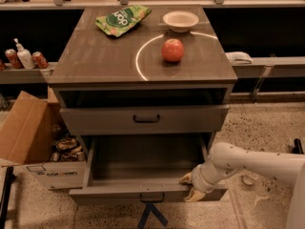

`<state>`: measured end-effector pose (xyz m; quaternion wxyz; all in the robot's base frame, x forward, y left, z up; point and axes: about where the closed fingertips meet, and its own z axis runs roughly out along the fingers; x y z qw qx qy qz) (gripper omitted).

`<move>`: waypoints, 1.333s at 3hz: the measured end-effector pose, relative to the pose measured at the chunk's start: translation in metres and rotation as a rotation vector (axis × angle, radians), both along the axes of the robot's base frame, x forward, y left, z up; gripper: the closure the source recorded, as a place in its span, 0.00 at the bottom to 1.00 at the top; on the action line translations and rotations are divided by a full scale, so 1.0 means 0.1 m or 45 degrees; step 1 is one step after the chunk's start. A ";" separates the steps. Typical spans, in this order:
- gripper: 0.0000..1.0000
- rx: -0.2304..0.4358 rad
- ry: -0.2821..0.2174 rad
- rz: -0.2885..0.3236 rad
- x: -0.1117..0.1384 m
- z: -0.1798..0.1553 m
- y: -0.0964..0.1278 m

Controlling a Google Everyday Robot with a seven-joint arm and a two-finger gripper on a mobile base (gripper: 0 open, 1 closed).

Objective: Open middle drawer

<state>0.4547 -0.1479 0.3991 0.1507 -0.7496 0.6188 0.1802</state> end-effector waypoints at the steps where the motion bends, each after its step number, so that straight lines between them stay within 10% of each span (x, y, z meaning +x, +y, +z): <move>1: 0.96 -0.013 -0.076 0.019 -0.12 0.19 0.02; 2: 1.00 -0.013 -0.076 0.019 -0.12 0.19 0.02; 4: 0.59 -0.025 -0.165 0.038 -0.24 0.48 0.05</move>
Offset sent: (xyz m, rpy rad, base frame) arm -0.0404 0.0055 0.0821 -0.0408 -0.2345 0.0414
